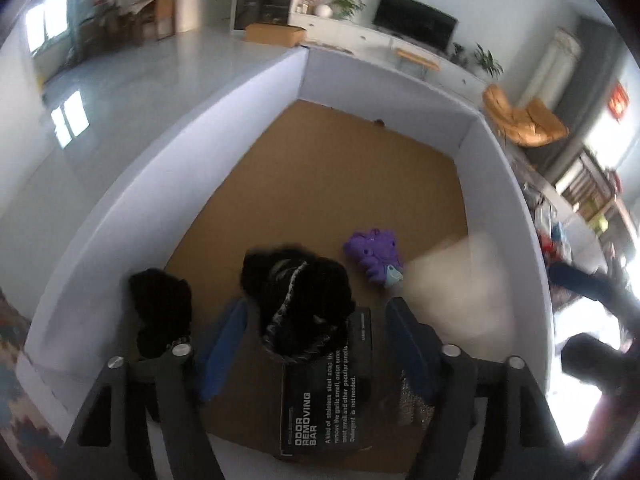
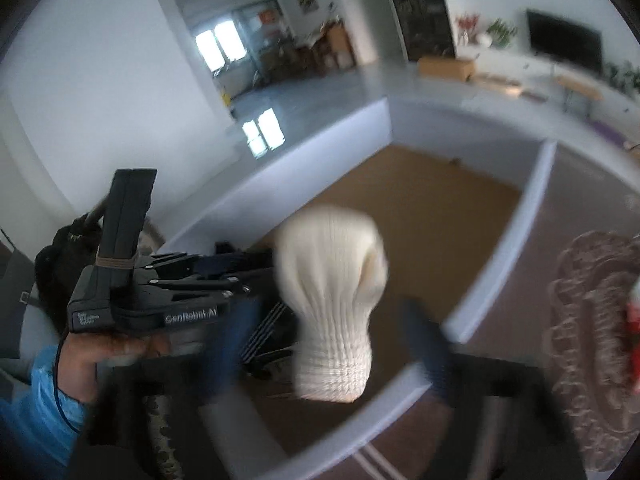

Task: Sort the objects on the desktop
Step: 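Release the black bag into the bin with the left gripper while the right gripper drops the cream glove there, then lower the left gripper onto the red gift bag and close on it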

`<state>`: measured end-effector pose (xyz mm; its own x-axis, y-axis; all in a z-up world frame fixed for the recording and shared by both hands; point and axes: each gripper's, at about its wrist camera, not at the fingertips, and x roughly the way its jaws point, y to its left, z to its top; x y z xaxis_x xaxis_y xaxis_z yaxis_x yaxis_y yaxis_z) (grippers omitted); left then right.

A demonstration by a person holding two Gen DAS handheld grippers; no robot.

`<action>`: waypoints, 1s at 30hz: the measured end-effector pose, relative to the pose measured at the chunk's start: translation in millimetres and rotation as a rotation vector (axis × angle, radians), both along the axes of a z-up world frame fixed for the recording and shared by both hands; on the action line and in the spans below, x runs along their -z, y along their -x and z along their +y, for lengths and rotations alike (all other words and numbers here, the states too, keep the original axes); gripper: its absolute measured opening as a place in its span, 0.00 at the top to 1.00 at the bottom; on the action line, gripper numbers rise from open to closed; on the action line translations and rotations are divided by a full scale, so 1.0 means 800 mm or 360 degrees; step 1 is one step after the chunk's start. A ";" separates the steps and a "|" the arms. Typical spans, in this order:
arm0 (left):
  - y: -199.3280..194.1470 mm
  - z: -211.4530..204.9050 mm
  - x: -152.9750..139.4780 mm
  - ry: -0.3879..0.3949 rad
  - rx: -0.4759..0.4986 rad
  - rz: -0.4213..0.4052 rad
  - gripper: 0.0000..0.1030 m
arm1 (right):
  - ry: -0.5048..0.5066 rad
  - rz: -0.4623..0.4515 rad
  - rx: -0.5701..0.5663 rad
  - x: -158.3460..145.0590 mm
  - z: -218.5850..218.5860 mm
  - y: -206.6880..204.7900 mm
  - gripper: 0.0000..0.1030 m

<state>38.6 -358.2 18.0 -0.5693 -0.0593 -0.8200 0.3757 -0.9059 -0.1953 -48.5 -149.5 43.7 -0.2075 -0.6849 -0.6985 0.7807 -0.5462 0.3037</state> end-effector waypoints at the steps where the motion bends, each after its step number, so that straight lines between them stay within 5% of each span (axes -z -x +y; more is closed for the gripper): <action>1: -0.003 0.000 -0.002 0.0008 -0.0011 0.0028 0.20 | 0.0018 0.0001 0.0010 0.000 0.005 0.000 0.11; 5: -0.018 0.005 -0.006 0.0085 -0.0081 0.0120 0.14 | 0.0110 0.0104 0.0133 -0.007 0.051 0.004 0.10; 7: -0.027 0.013 -0.009 0.0081 -0.0102 0.0185 0.14 | 0.0129 0.0173 0.0241 -0.007 0.091 0.006 0.02; 11: -0.040 0.047 -0.029 0.0088 -0.0049 0.0318 0.14 | 0.0031 0.0275 0.0533 0.027 0.196 0.017 0.00; 15: -0.046 0.105 -0.062 0.0085 0.0157 0.0439 0.14 | -0.0221 0.0216 0.0890 0.088 0.311 0.038 0.00; 21: -0.040 0.238 -0.105 -0.0075 0.0618 0.0592 0.08 | -0.0341 0.0069 0.1331 0.134 0.453 0.053 0.00; 25: -0.020 0.324 -0.078 -0.0177 0.0871 0.0499 0.00 | -0.0451 0.0050 0.1528 0.145 0.516 0.052 0.00; 30: 0.042 0.387 0.011 -0.0119 0.0837 0.0164 0.00 | -0.0550 0.0158 0.1602 0.140 0.539 0.049 0.00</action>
